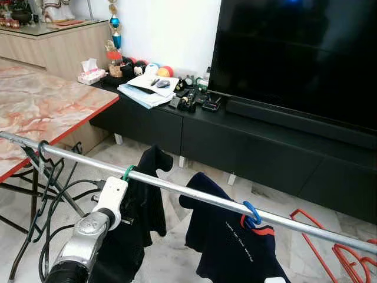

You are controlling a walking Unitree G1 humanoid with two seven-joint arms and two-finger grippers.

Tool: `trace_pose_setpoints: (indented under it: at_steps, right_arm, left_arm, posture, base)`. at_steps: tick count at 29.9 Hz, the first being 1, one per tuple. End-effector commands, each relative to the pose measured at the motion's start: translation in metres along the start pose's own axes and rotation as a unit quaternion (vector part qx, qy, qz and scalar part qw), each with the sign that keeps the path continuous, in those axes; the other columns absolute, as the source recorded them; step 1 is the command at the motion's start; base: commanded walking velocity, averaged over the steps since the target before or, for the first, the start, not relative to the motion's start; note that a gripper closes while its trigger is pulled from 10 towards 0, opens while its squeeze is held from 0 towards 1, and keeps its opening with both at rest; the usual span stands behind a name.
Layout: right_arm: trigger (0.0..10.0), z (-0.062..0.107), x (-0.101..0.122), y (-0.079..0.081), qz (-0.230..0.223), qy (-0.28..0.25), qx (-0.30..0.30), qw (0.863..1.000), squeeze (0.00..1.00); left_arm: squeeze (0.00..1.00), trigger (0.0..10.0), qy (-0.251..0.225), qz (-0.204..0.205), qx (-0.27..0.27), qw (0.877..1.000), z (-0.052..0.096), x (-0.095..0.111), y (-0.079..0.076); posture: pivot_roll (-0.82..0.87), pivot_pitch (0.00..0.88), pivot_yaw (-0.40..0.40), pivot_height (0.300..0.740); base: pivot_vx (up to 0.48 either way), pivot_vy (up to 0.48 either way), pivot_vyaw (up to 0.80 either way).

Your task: Hang hanger

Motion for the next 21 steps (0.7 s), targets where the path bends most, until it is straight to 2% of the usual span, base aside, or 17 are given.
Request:
trace_pose_setpoints:
  at_steps: [1,7,13,21]
  right_arm:
    - [10.0,0.0,0.005,-0.002,0.003,-0.006,-0.002,1.0,0.0]
    - [10.0,0.0,0.005,-0.002,0.003,-0.007,-0.002,1.0,0.0]
    - [10.0,0.0,0.005,-0.002,0.003,-0.007,-0.002,1.0,0.0]
    - [10.0,0.0,0.004,-0.003,0.005,-0.006,-0.001,1.0,0.0]
  left_arm:
    - [1.0,10.0,0.009,0.016,0.002,1.0,0.002,-0.005,0.001]
    - [1.0,10.0,-0.033,0.032,-0.009,0.999,0.011,0.002,-0.001]
    - [1.0,10.0,-0.049,0.036,-0.017,0.998,0.021,0.003,-0.001]
    - [1.0,10.0,-0.081,0.048,-0.052,0.994,0.058,0.003,-0.008]
  posture:
    - [0.18,0.0,-0.058,0.74]
    - [0.19,0.0,-0.06,0.74]
    - [0.19,0.0,-0.06,0.74]
    - [0.2,0.0,-0.061,0.74]
  base:
    - [0.0,0.0,0.0]
    - [0.0,0.0,0.0]
    - [0.0,0.0,0.0]
    - [0.0,0.0,0.0]
Point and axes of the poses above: a point about 5 cm out from each wrist's last joint towards the gripper, its own z axis pointing back from the gripper into the wrist, its own x axis along the axis of the wrist's last joint, y = z × x, the point moved 2 cm from there along -z, pointing out of the wrist towards the gripper, and after that the axes turned 2 degrees about z, right-handed, at the moved point
